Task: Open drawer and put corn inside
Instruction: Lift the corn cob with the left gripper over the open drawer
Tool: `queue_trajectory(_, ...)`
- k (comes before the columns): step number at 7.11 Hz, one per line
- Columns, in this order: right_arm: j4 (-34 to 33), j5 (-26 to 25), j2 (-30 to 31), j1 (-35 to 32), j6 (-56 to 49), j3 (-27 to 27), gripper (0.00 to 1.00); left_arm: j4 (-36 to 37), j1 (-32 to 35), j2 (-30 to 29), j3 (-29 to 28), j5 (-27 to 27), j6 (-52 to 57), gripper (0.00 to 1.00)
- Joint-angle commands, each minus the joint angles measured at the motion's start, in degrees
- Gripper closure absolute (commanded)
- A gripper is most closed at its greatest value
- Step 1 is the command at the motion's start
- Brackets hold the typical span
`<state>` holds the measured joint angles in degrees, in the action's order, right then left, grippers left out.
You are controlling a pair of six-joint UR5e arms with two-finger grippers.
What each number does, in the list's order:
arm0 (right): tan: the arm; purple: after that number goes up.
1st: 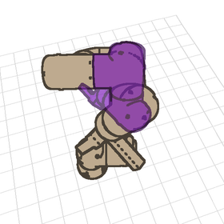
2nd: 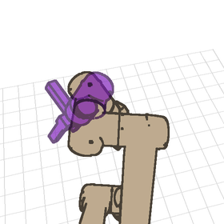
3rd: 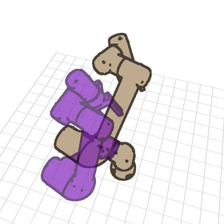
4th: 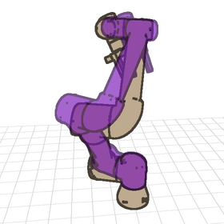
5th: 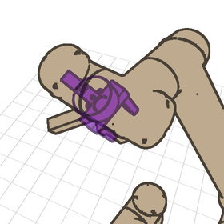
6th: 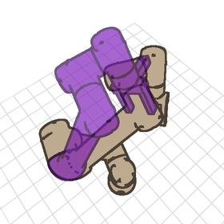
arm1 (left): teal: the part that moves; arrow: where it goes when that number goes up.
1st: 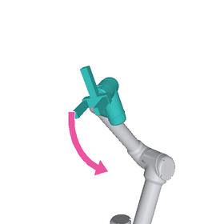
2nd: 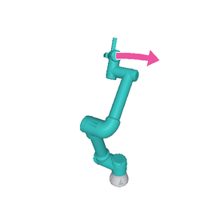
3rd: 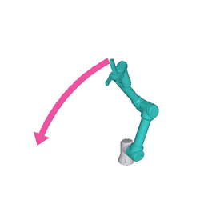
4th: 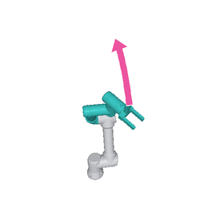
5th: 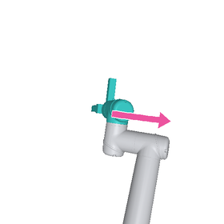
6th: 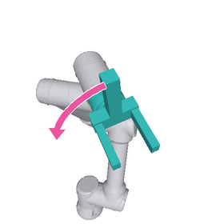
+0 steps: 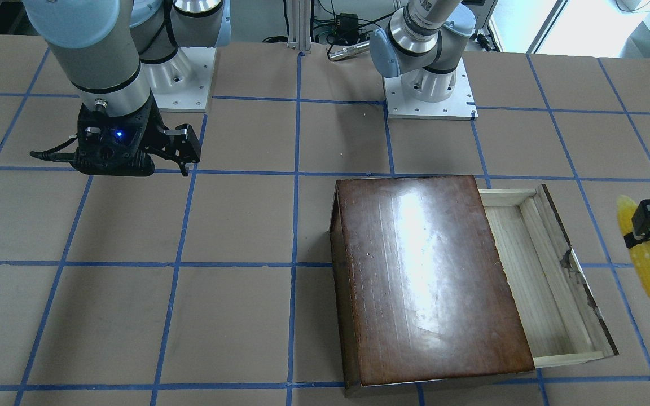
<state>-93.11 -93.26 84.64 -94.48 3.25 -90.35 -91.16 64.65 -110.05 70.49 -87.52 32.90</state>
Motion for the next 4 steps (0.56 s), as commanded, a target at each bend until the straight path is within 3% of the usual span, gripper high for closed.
queue_trajectory(1,-0.1,0.0,0.0,0.0,0.0,0.0,0.00,-0.2,2.9,-1.0,1.2,2.3,-7.5,1.00)
queue_trajectory(4,-0.1,-0.1,0.1,0.0,0.0,0.0,0.00,1.1,5.0,-1.5,4.0,2.1,-11.5,1.00)
